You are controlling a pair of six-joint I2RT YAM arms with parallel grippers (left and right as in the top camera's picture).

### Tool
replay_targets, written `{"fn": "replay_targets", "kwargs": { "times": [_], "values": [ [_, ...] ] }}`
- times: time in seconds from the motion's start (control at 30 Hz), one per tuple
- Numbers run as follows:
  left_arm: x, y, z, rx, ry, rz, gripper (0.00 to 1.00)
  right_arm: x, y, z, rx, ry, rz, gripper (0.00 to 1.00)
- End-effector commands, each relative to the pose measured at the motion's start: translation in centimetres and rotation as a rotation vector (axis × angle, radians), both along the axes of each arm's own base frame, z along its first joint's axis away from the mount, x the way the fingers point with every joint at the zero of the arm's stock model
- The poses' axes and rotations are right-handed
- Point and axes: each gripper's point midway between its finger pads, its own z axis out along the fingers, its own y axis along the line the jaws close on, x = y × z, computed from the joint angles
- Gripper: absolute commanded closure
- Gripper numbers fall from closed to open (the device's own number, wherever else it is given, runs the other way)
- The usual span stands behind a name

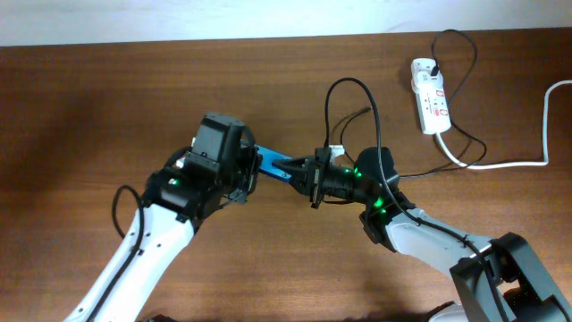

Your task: Plug charger to phone and switch on socket

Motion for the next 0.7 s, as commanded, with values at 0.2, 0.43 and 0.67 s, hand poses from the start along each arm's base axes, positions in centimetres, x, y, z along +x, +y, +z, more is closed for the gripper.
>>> {"fn": "replay_targets", "kwargs": {
  "times": [0.2, 0.43, 0.67],
  "values": [
    [0.73, -0.67, -0.43, 0.008, 0.002, -0.001, 1.00, -0.25, 0.29, 0.46, 0.007, -0.024, 0.016, 0.96],
    [0.77, -0.87, -0.30, -0.002, -0.002, -0.007, 1.00, -0.25, 0.29, 0.48, 0.007, -0.025, 0.016, 0.90],
    [0.75, -0.84, -0.22, -0.002, -0.004, -0.007, 1.00, -0.25, 0.30, 0.48, 0.007, -0.024, 0.017, 0.88]
  ]
}}
